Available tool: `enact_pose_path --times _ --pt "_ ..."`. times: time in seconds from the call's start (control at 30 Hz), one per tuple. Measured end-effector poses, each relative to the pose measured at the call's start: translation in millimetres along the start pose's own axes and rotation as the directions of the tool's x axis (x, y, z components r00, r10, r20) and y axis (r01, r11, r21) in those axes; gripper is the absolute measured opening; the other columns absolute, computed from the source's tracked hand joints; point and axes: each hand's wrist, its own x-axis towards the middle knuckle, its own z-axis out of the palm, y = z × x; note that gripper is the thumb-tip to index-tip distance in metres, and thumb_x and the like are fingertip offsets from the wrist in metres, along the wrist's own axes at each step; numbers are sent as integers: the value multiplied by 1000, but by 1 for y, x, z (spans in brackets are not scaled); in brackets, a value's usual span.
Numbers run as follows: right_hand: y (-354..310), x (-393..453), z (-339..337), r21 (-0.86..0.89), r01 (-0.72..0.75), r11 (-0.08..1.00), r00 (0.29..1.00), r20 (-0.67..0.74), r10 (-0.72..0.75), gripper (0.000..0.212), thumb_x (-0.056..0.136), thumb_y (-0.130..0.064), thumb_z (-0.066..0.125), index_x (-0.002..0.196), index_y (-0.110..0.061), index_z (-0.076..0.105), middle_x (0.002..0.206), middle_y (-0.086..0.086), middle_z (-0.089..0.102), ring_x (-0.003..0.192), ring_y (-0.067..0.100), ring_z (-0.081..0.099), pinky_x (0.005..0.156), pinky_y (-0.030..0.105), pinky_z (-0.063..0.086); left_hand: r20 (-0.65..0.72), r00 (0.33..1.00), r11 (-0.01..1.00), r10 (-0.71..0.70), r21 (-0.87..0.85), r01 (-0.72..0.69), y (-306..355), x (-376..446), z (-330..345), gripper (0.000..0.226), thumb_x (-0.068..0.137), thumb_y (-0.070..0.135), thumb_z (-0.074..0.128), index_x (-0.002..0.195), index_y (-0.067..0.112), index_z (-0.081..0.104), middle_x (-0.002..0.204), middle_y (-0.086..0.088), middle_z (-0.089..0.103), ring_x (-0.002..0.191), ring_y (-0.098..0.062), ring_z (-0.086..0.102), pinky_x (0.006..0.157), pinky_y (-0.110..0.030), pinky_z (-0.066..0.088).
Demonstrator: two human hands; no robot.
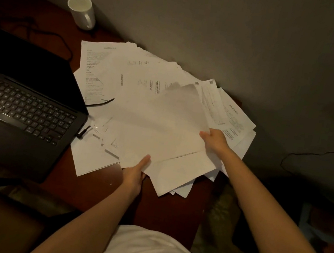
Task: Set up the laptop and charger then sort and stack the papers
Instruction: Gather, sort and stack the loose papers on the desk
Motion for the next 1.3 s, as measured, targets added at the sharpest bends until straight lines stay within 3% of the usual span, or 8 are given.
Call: enact_pose_path --times 0.13,0.3,0.47,0.67,0.73,0.87,1.03,1.3 --pt "-17 10 22 -153 51 987 996 86 -38 43 101 -29 39 91 7 60 85 12 57 84 25 53 69 31 40 -78 997 982 -14 185 28 -6 9 -2 55 65 12 85 109 -11 61 105 -19 68 94 -32 67 83 -37 55" --pt "-26 7 31 -385 141 912 954 -194 -230 37 103 -23 32 69 -16 45 82 7 51 74 21 50 60 27 36 -169 983 987 75 151 -49 -6 7 7 45 82 8 73 122 -4 54 120 -16 62 105 -31 61 85 -35 50" --pt "-21 -20 16 275 94 957 909 -417 31 32 103 -19 33 121 -6 55 114 6 56 102 18 51 92 28 42 -156 979 986 135 116 -117 -6 0 12 43 90 3 61 132 1 50 129 -16 58 115 -33 57 90 -37 48" --pt "23 -74 56 590 -255 766 953 17 304 7 98 -9 49 102 -5 53 94 10 61 77 22 59 51 23 54 -191 972 984 139 136 -114 -7 2 11 36 101 21 45 129 0 50 117 -13 62 104 -31 59 85 -38 49" --pt "37 -86 76 601 -295 743 948 85 307 16 96 -3 50 111 -3 54 108 14 62 94 31 62 64 31 56 -195 977 995 90 58 -80 -5 -2 12 41 102 32 41 128 3 51 109 -7 63 95 -24 60 79 -35 48" --pt "56 -98 101 462 -348 816 937 184 296 32 96 -3 50 127 1 50 121 19 59 100 33 62 68 36 55 -151 988 993 -14 -120 -4 -1 -5 13 52 92 55 48 125 15 54 111 -1 62 103 -23 58 93 -36 47" --pt "58 -93 96 226 -355 907 919 261 295 32 98 -25 50 115 2 54 92 19 67 61 22 65 52 30 57 -216 966 980 140 169 -105 -4 -3 15 51 88 20 68 131 -1 49 125 -13 60 101 -23 58 87 -32 47" --pt "56 -61 46 -226 -188 956 972 -183 148 60 82 -34 65 129 -10 37 120 10 49 108 27 51 83 38 49 -92 927 870 365 388 -304 20 -10 -8 41 92 9 59 132 3 51 121 -13 61 106 -28 58 89 -32 45"
